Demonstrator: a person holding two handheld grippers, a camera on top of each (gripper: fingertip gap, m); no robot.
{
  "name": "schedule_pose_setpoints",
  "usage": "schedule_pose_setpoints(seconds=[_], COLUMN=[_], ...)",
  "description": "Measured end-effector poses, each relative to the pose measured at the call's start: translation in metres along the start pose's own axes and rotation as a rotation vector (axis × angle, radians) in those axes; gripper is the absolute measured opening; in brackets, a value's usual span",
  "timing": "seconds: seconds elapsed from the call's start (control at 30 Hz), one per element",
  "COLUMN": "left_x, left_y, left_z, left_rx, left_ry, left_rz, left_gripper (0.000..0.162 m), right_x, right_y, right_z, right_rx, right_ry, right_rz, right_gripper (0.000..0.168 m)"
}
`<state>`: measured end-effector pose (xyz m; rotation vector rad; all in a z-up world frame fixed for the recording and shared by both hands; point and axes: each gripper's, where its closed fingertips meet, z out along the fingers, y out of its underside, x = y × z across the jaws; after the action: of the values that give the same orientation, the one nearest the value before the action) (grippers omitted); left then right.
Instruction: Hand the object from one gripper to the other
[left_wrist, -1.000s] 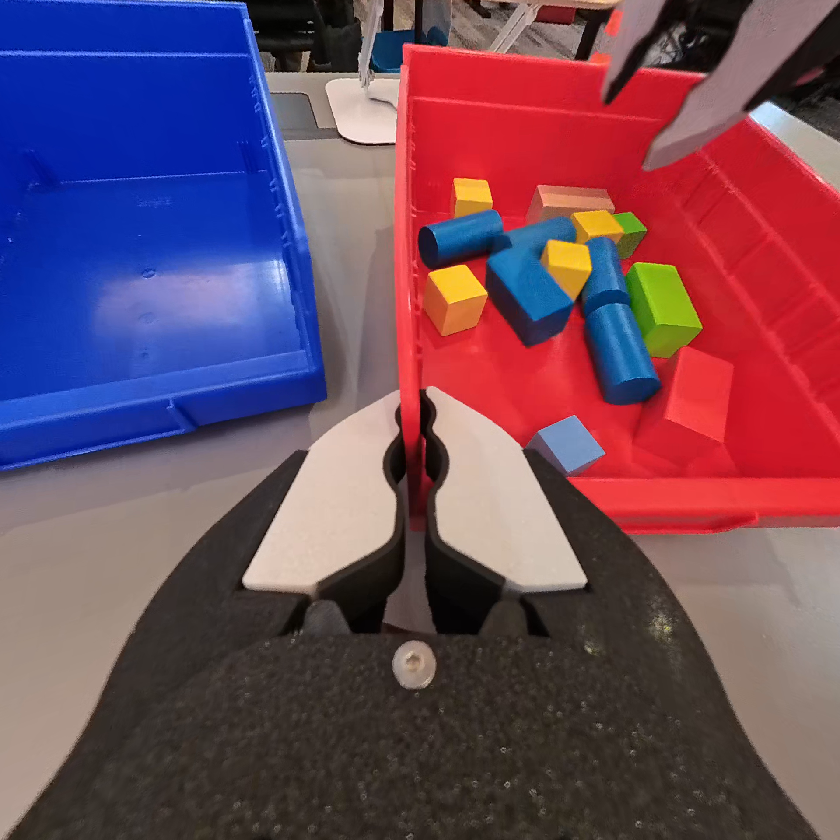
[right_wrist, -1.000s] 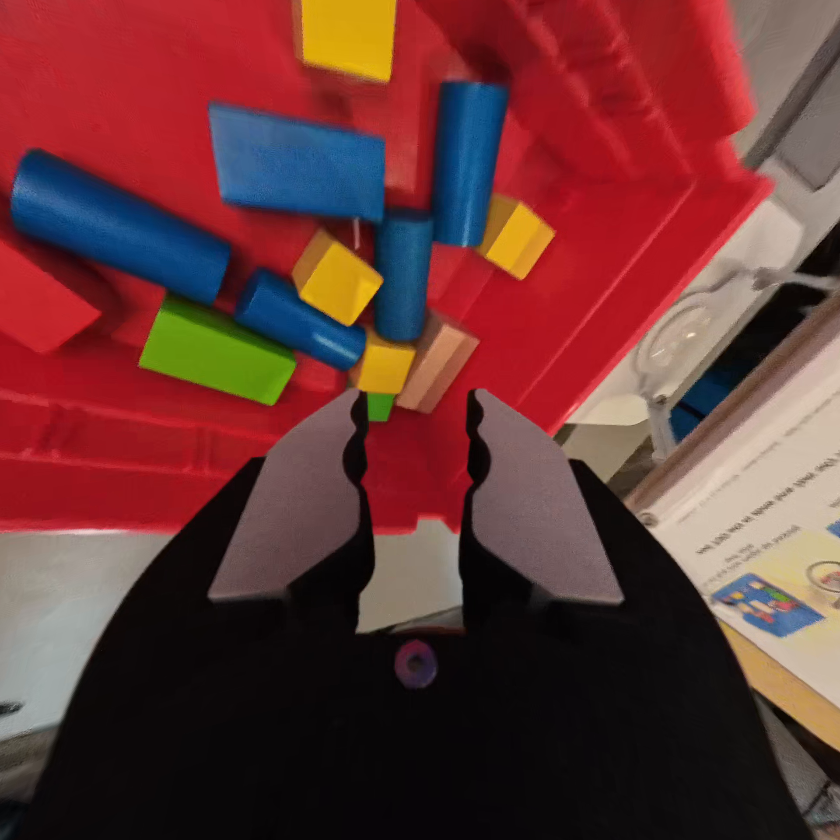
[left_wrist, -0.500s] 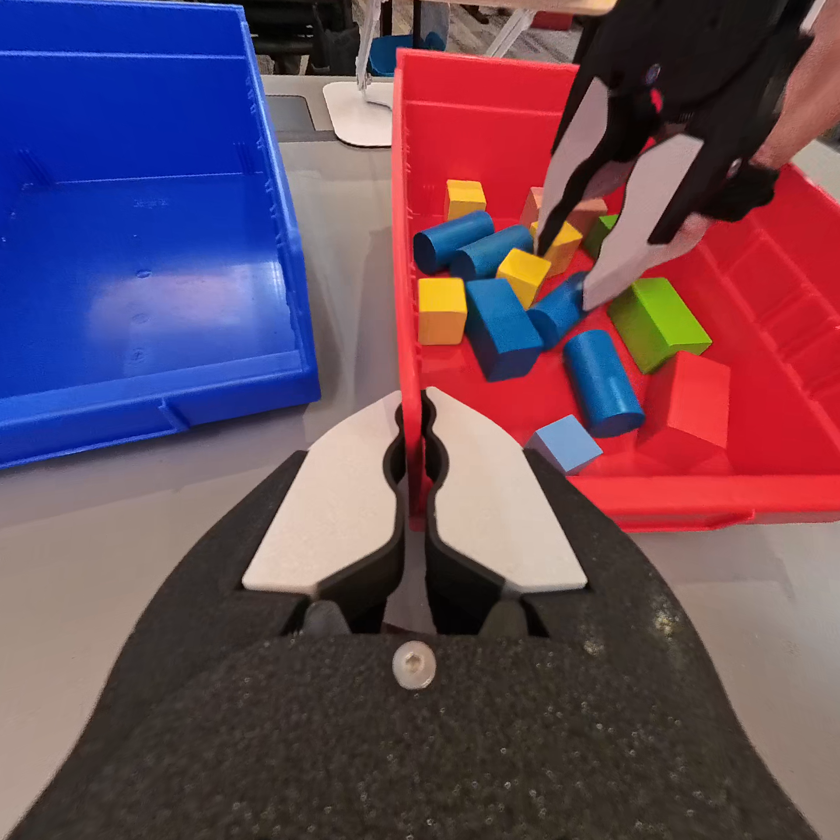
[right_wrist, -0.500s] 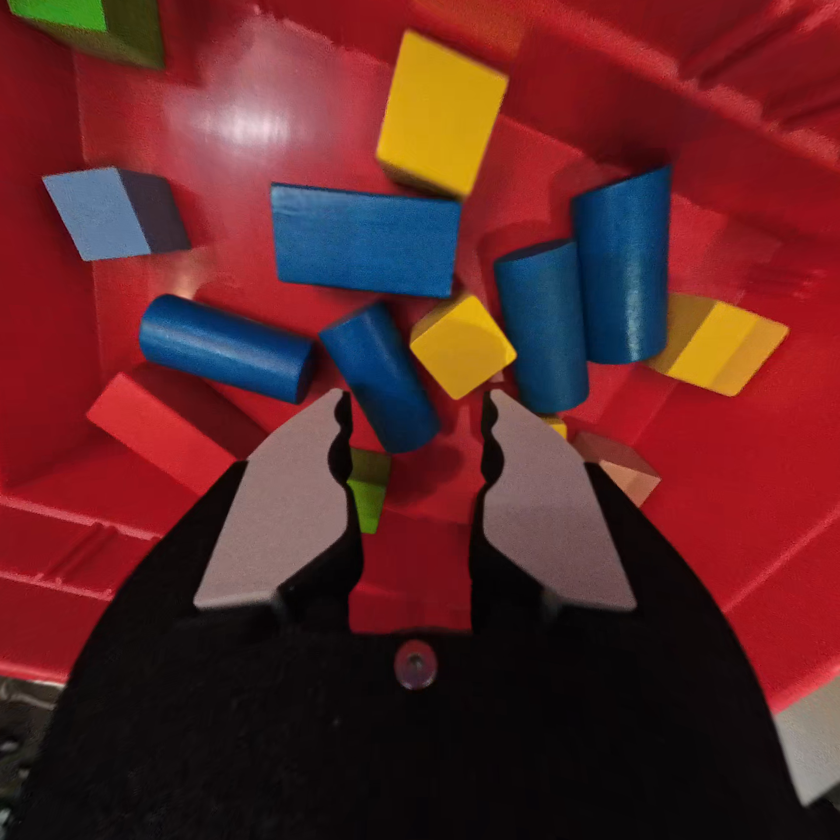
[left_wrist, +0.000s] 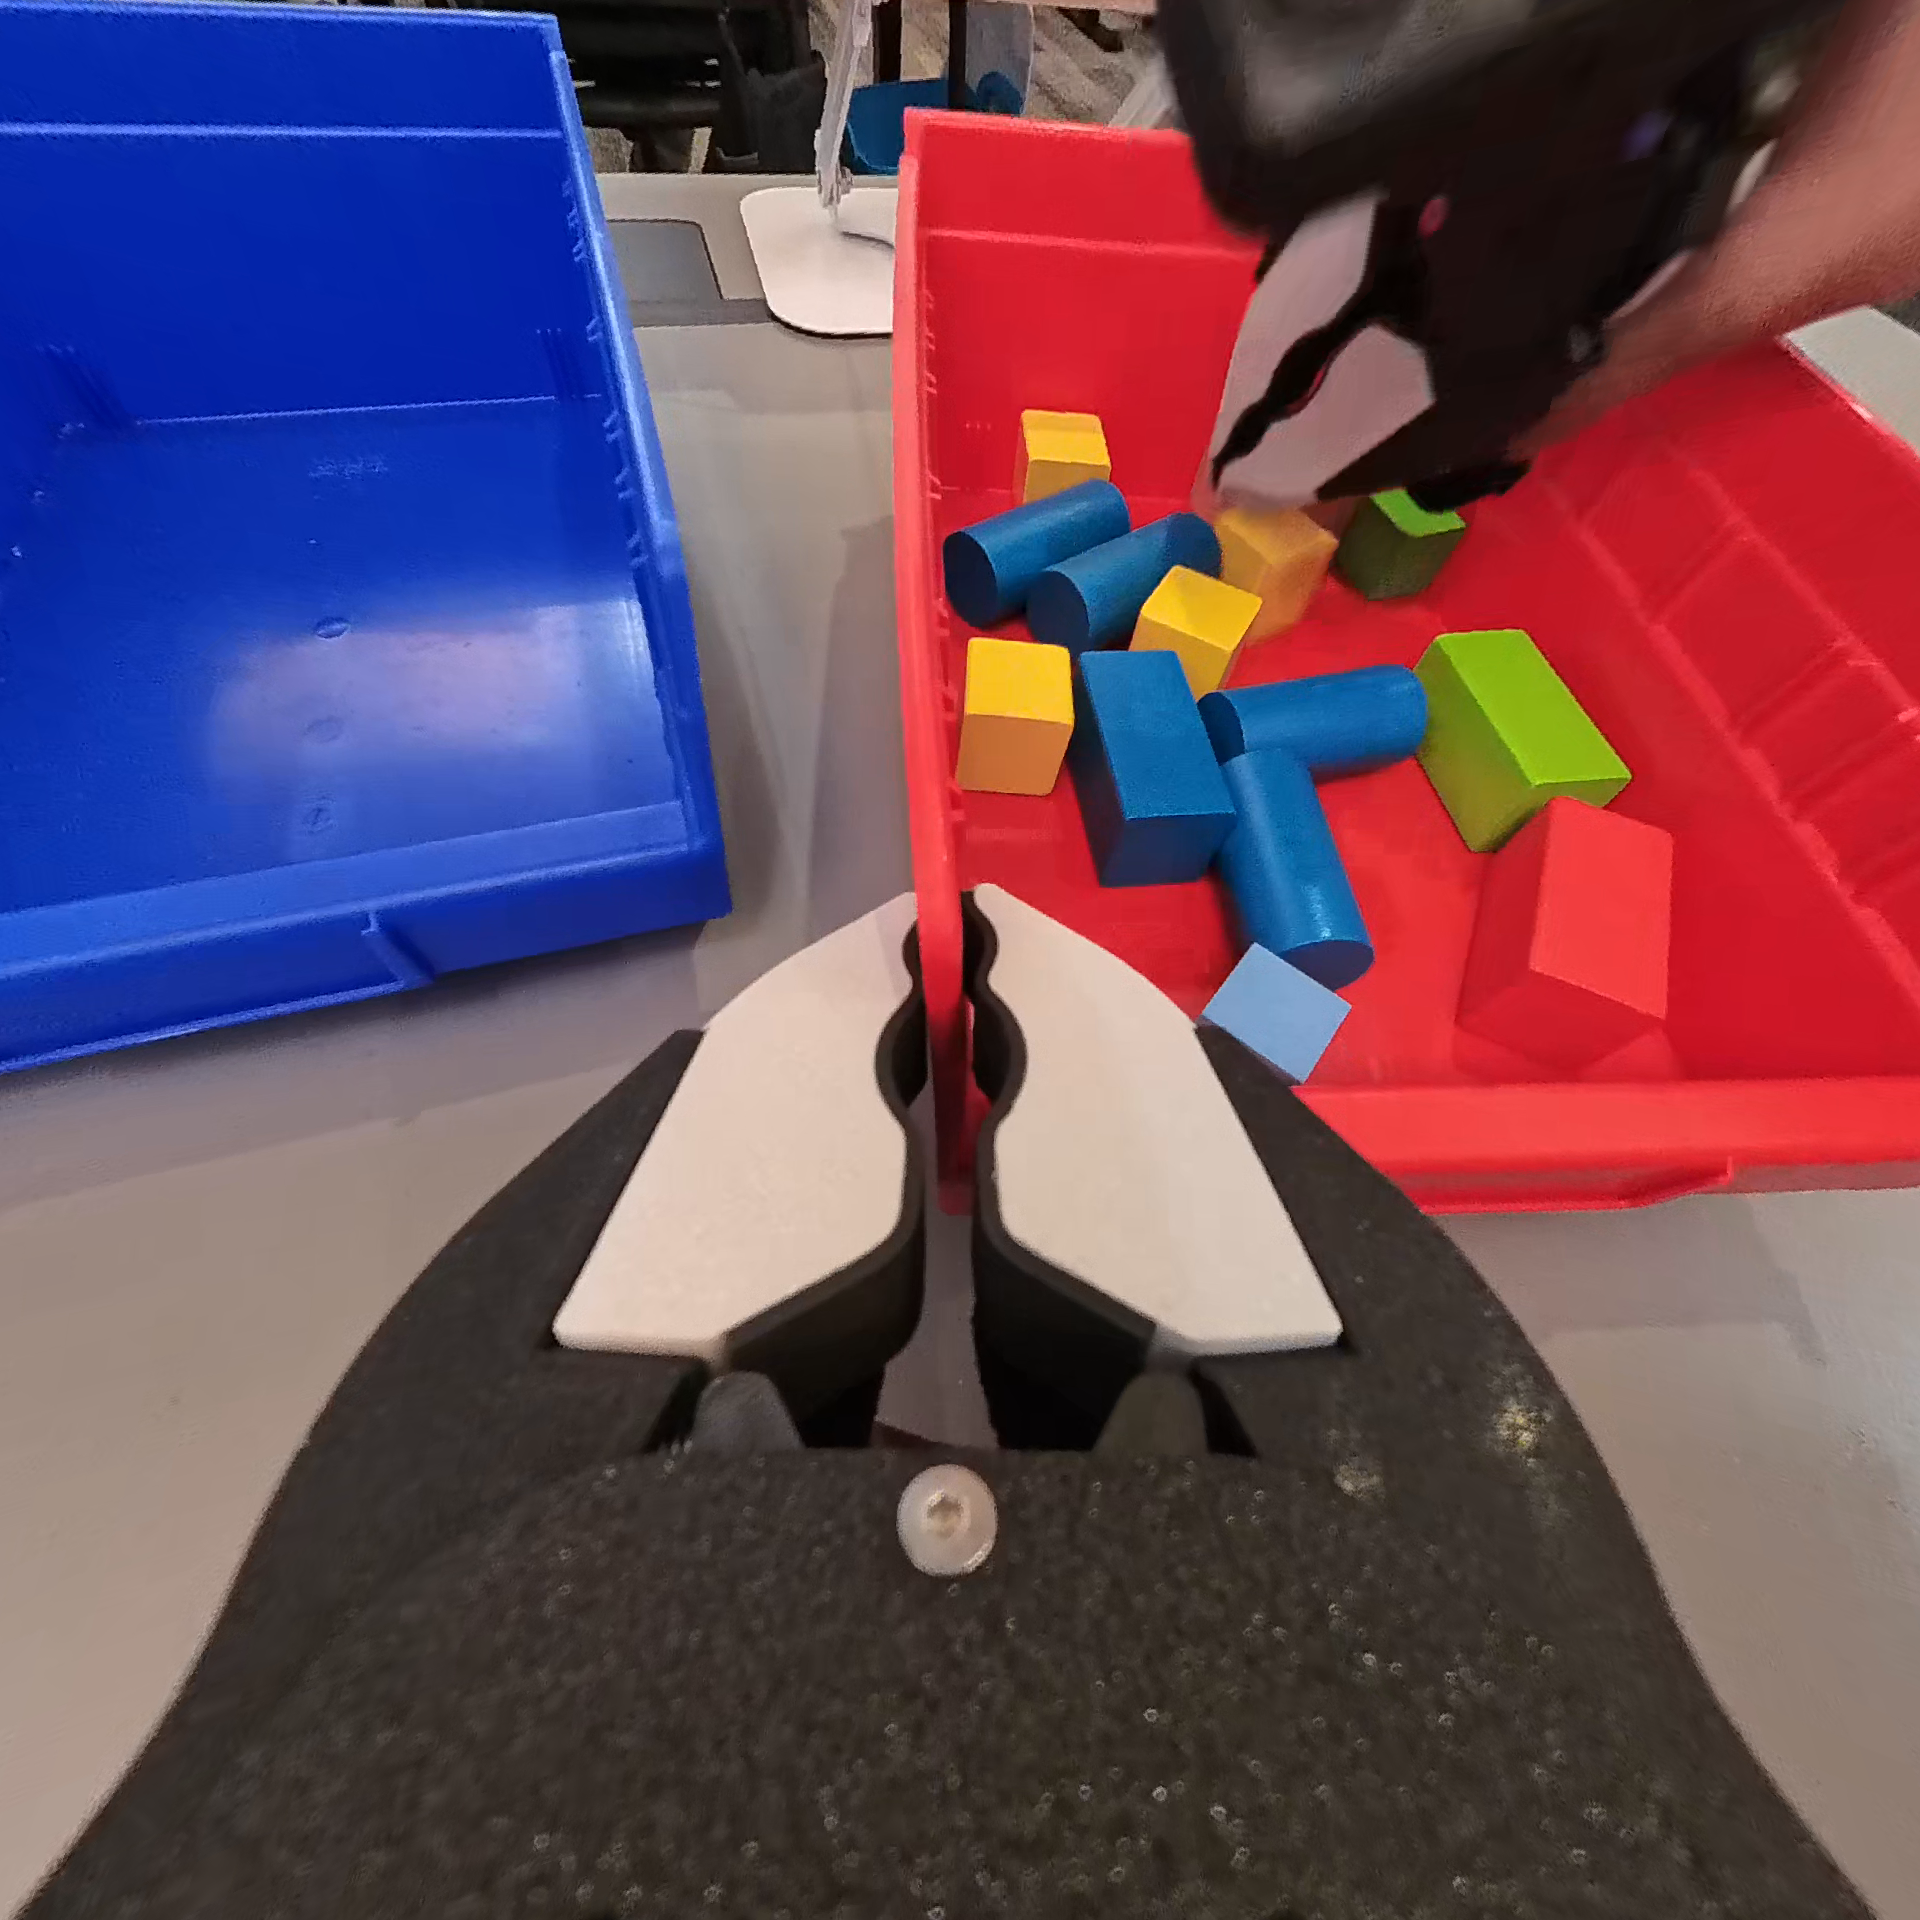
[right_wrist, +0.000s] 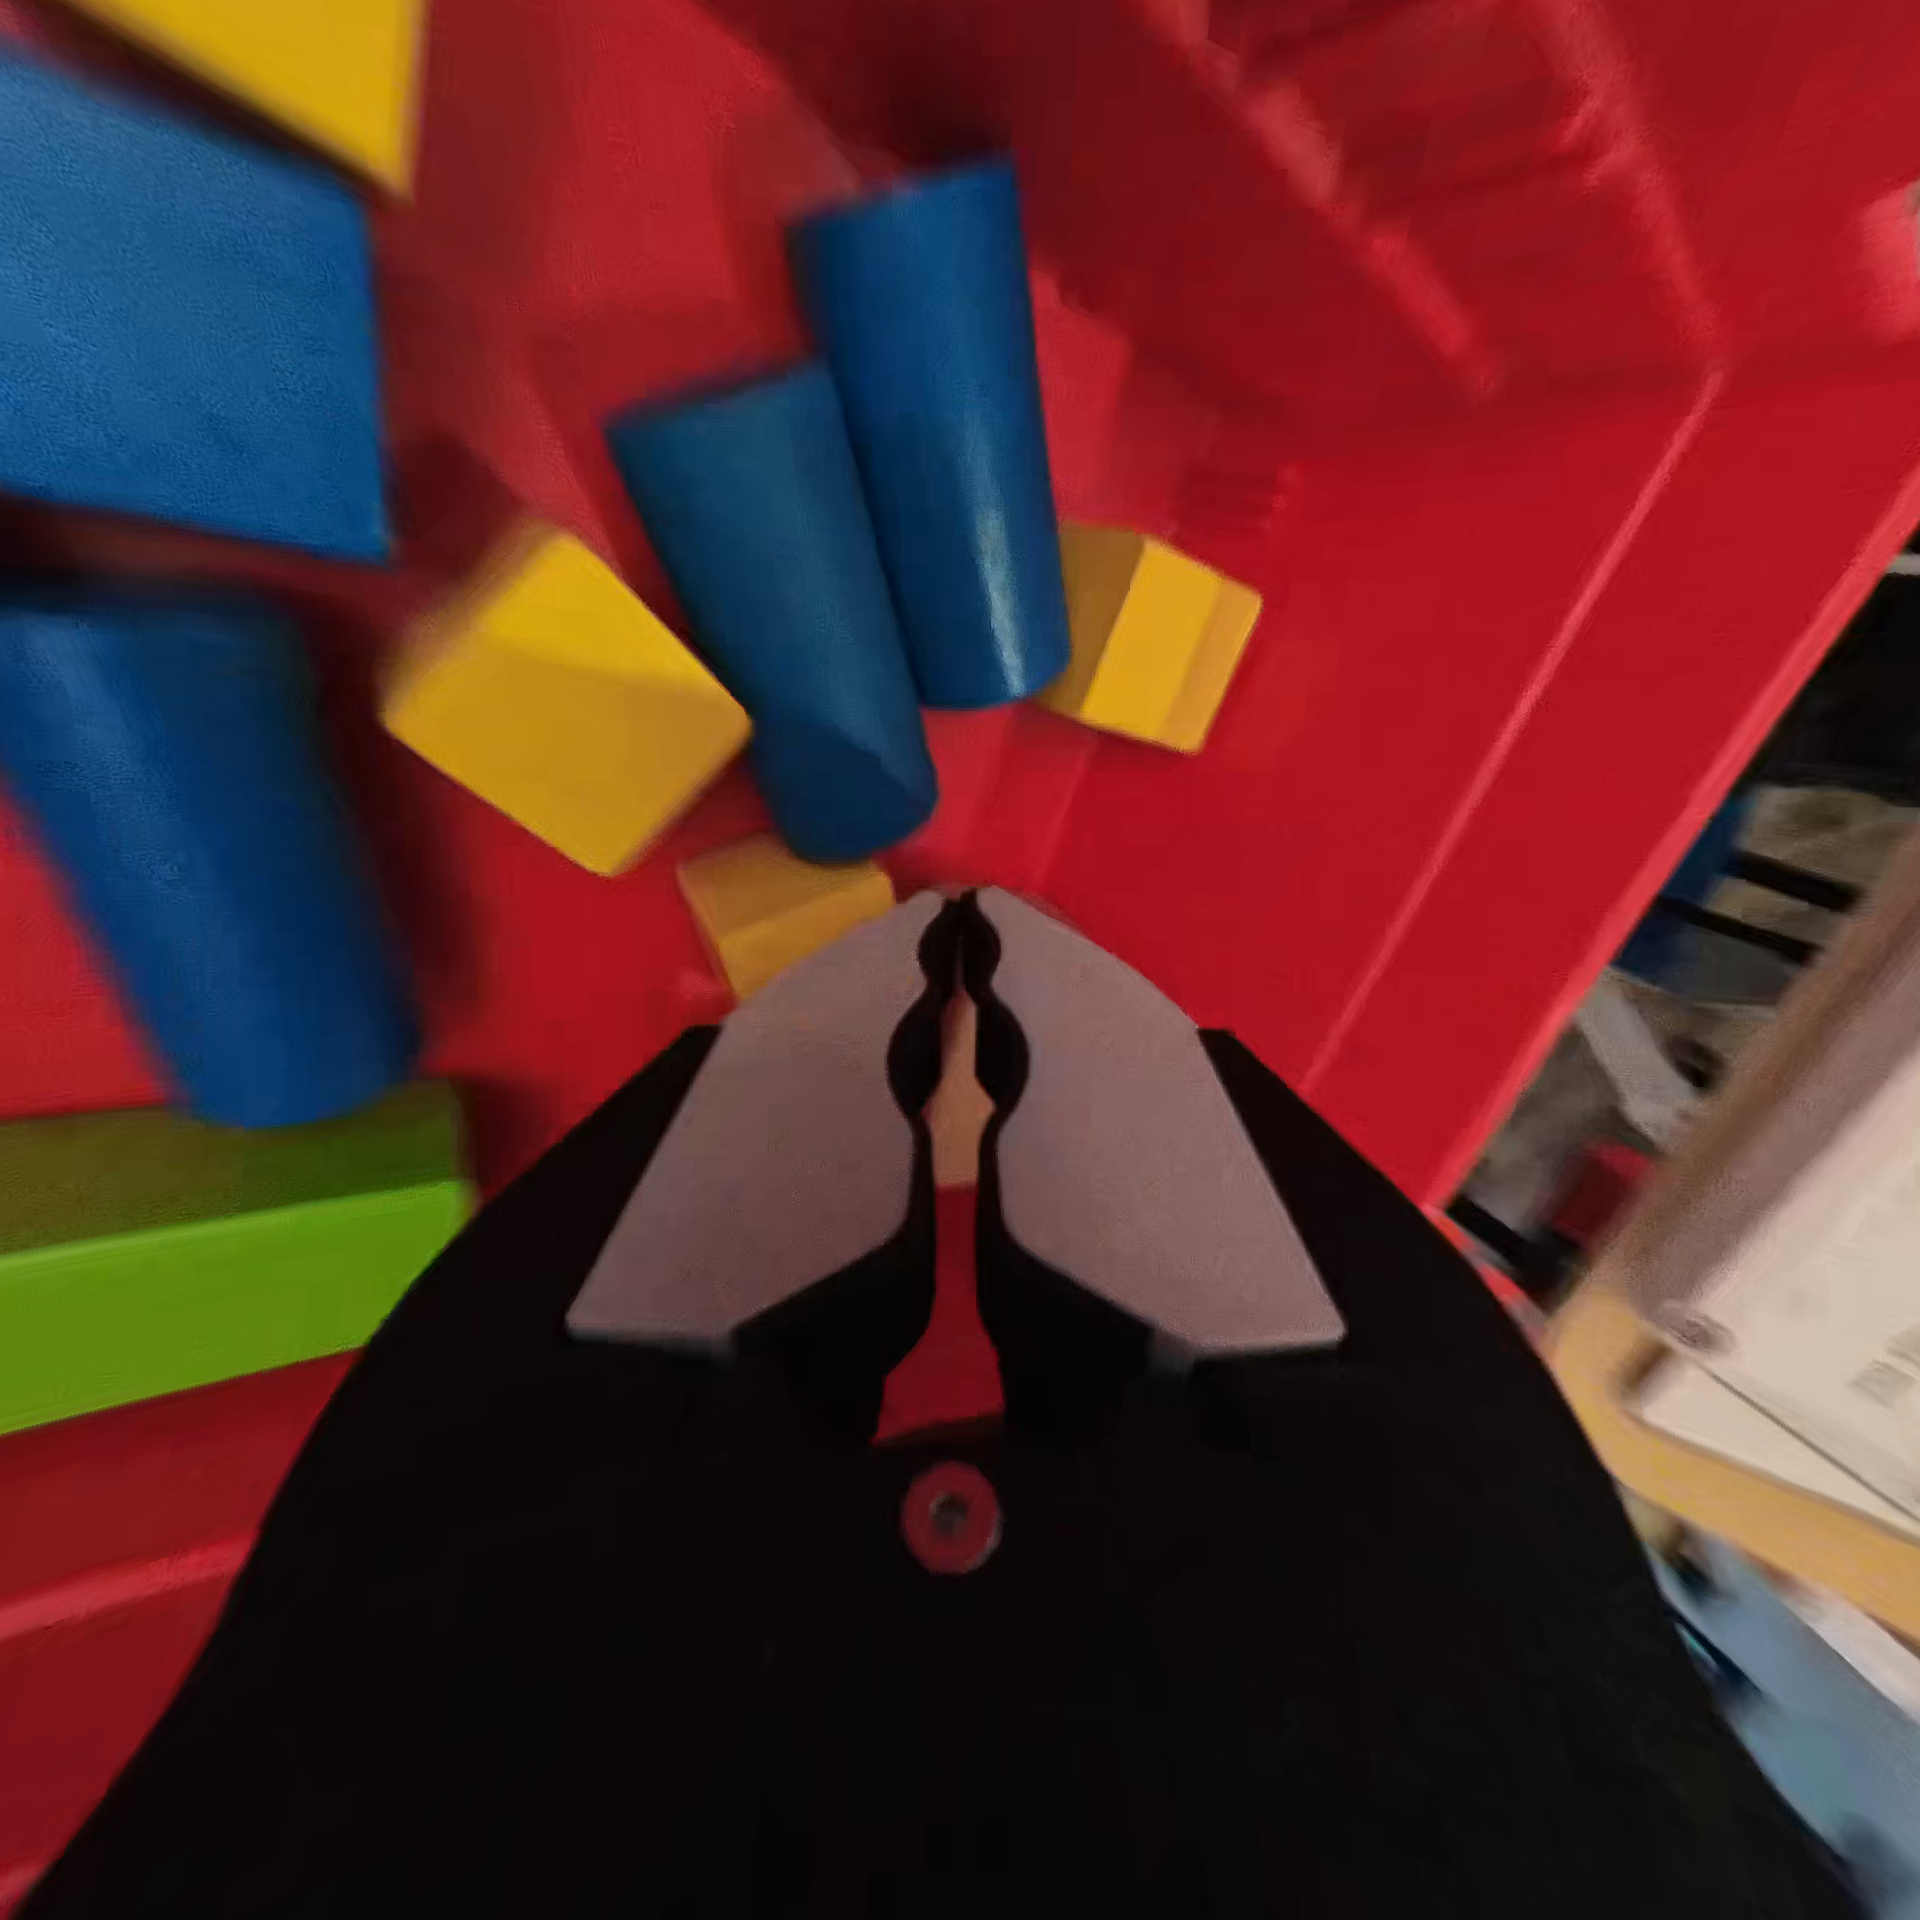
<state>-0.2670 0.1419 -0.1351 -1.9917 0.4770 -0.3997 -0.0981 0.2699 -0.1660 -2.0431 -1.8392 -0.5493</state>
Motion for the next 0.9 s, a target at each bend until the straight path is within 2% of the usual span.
schedule_pose_setpoints(seconds=[0.07,0.1,0.13,0.2,0.23,0.27,0.37,0.43,0.5,0.57,0.63,0.67,0.7,0.73,0.77,0.83,0.9], left_x=[0.0,0.0,0.0,0.0,0.0,0.0,0.0,0.0,0.001,0.002,0.002,0.002,0.002,0.002,0.002,0.002,0.002], left_y=[0.0,0.0,0.0,0.0,0.0,0.0,0.0,0.0,0.0,0.0,0.0,0.0,0.0,0.0,0.0,0.0,0.0], left_z=[0.0,0.0,0.0,0.0,0.0,0.0,0.0,0.0,0.0,0.0,0.0,0.0,0.0,0.0,0.0,0.0,0.0], left_rx=[0.0,0.0,0.001,0.0,0.0,0.001,0.0,0.001,0.001,0.004,0.002,0.003,0.003,0.003,0.002,0.003,0.003], left_ry=[0.0,0.005,0.006,0.004,0.005,0.006,0.004,0.006,0.009,0.009,0.007,0.009,0.007,0.008,0.008,0.008,0.006], left_rz=[0.002,-0.002,-0.002,0.0,-0.001,-0.001,0.0,-0.001,0.001,0.011,0.012,0.012,0.014,0.014,0.014,0.013,0.015], left_gripper=[0.002,0.003,0.002,0.002,0.002,0.003,0.002,0.003,0.003,0.003,0.003,0.003,0.003,0.003,0.003,0.003,0.003], right_x=[-0.059,-0.067,-0.063,-0.044,-0.027,-0.007,0.027,0.032,0.026,0.027,0.015,-0.007,-0.046,-0.063,-0.057,-0.021,0.004], right_y=[-0.033,-0.043,-0.048,-0.041,-0.029,-0.015,0.027,0.047,0.053,0.053,0.047,0.031,0.0,-0.03,-0.041,-0.022,0.001], right_z=[-0.035,-0.049,-0.057,-0.061,-0.054,-0.046,-0.021,-0.005,0.01,0.012,0.007,-0.002,-0.025,-0.052,-0.063,-0.049,-0.034], right_rx=[0.182,0.219,0.245,0.243,0.188,0.114,-0.145,-0.272,-0.334,-0.347,-0.308,-0.198,-0.012,0.177,0.247,0.131,0.009], right_ry=[-0.465,-0.563,-0.576,-0.481,-0.374,-0.241,-0.036,0.038,0.056,0.128,0.047,-0.141,-0.464,-0.678,-0.697,-0.423,-0.202], right_rz=[0.1,0.154,0.193,0.184,0.163,0.157,0.126,0.024,-0.07,-0.138,-0.059,0.02,0.13,0.214,0.263,0.222,0.124], right_gripper=[0.004,0.03,0.04,0.035,0.035,0.037,0.038,0.015,0.0,0.0,0.0,0.003,0.008,0.005,0.006,0.026,0.027])
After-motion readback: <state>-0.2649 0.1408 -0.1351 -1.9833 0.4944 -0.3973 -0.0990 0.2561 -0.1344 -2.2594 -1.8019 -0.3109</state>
